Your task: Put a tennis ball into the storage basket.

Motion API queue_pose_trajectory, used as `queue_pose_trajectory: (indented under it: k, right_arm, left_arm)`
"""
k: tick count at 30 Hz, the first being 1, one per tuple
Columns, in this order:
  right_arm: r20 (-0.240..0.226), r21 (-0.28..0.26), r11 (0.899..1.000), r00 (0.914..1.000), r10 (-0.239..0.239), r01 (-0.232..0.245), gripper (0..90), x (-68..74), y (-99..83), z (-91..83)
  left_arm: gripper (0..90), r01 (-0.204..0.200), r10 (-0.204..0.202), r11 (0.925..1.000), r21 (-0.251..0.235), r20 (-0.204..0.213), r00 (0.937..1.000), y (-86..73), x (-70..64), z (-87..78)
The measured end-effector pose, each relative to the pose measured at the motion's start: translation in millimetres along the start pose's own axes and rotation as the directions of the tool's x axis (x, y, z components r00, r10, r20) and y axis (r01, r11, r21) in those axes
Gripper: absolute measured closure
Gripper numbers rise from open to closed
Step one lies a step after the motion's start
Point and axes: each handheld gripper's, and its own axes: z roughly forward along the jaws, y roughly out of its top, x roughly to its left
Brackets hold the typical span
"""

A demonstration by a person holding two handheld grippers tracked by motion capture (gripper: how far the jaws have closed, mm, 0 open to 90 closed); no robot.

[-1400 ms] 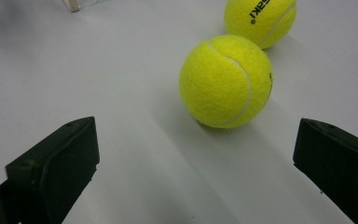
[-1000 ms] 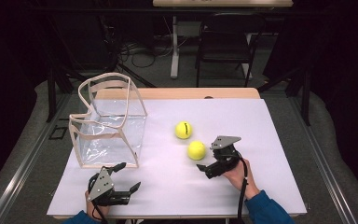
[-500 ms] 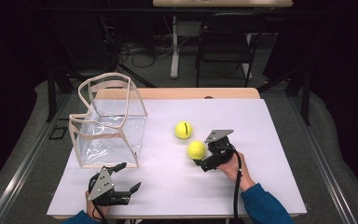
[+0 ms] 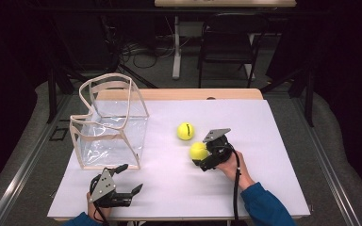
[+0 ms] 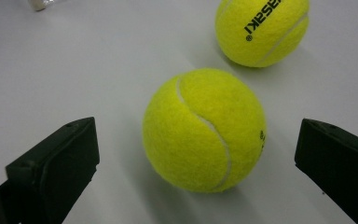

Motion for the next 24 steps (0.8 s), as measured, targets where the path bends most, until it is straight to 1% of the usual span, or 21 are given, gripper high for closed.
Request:
queue_pose_trajectory:
  k: [4, 8, 13, 16, 18, 22, 24]
  right_arm:
    - [-0.001, 0.007, 1.0, 1.0, 0.005, -0.005, 0.0, -0.8, 1.8, 2.7]
    - [-0.008, 0.021, 1.0, 1.0, -0.004, 0.005, 0.0, -1.4, 5.5, 6.7]
    - [-0.001, 0.055, 0.998, 0.9999, -0.013, 0.013, 0.0, -2.5, 11.0, 11.6]
    - [-0.003, 0.065, 0.998, 1.0, -0.004, 0.004, 0.0, -4.9, 12.9, 13.4]
    - [-0.005, 0.079, 0.997, 1.0, -0.004, 0.004, 0.0, -5.4, 13.4, 15.9]
    - [-0.017, 0.108, 0.994, 0.9999, 0.003, -0.002, 0.0, -6.6, 13.5, 21.5]
    - [-0.015, 0.12, 0.993, 0.9999, 0.002, 0.0, 1.1, -7.9, 13.5, 23.2]
  left_arm:
    - [16.0, 0.0, 0.0, 1.0, 0.004, 0.003, 1.0, 0.1, -0.8, 0.4]
    - [16.0, 0.001, -0.001, 1.0, 0.004, 0.004, 1.0, 0.1, -0.5, 0.4]
    - [16.0, -0.001, 0.001, 1.0, 0.001, 0.009, 1.0, -0.3, 0.3, 0.9]
    - [16.0, 0.0, 0.0, 1.0, 0.004, 0.005, 1.0, 0.1, -0.9, 0.4]
    - [16.0, -0.001, 0.001, 1.0, 0.0, 0.004, 1.0, 0.3, -1.0, 0.0]
    - [16.0, 0.003, -0.003, 1.0, 0.006, 0.004, 1.0, -0.3, 0.2, 1.2]
    - [16.0, 0.004, -0.004, 1.0, 0.005, 0.004, 1.0, -0.5, 0.2, 1.3]
